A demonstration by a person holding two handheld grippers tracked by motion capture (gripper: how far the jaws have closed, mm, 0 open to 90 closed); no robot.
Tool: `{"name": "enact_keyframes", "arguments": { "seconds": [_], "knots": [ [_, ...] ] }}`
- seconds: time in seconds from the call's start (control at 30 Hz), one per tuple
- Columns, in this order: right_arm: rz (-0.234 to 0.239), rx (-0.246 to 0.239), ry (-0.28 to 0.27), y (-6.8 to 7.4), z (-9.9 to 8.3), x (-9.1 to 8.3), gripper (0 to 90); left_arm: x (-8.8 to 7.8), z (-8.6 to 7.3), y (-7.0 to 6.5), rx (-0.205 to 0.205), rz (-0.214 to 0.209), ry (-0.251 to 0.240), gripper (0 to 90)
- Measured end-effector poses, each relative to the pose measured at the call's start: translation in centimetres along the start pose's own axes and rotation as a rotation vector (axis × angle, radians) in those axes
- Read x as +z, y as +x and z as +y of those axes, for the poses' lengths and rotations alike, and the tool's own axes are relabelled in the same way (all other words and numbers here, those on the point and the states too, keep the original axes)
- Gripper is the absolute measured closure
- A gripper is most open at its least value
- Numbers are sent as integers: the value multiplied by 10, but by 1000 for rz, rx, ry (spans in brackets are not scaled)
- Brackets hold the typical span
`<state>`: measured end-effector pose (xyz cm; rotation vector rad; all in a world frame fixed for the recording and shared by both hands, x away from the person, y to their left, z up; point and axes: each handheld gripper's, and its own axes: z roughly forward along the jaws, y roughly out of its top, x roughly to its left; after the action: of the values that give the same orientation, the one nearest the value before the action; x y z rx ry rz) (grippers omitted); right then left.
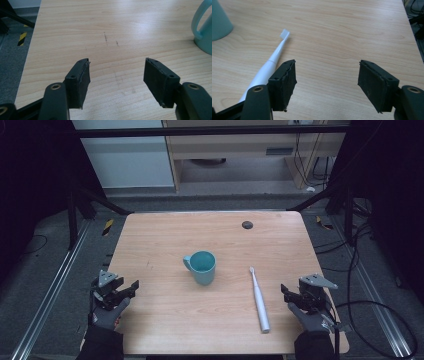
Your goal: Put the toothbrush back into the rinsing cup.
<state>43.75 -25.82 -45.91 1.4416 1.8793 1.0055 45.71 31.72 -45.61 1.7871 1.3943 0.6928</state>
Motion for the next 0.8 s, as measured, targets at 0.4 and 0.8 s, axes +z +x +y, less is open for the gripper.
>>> {"name": "enact_keyframes", "arguments": {
  "seconds": [0.4,0.8],
  "knots": [
    [119,-55,76,19,-7,-10,519,3,-4,-7,30,-20,19,386],
    [201,-88,150,42,-14,-9,785,7,-6,-11,51,-23,34,386]
  ]
}}
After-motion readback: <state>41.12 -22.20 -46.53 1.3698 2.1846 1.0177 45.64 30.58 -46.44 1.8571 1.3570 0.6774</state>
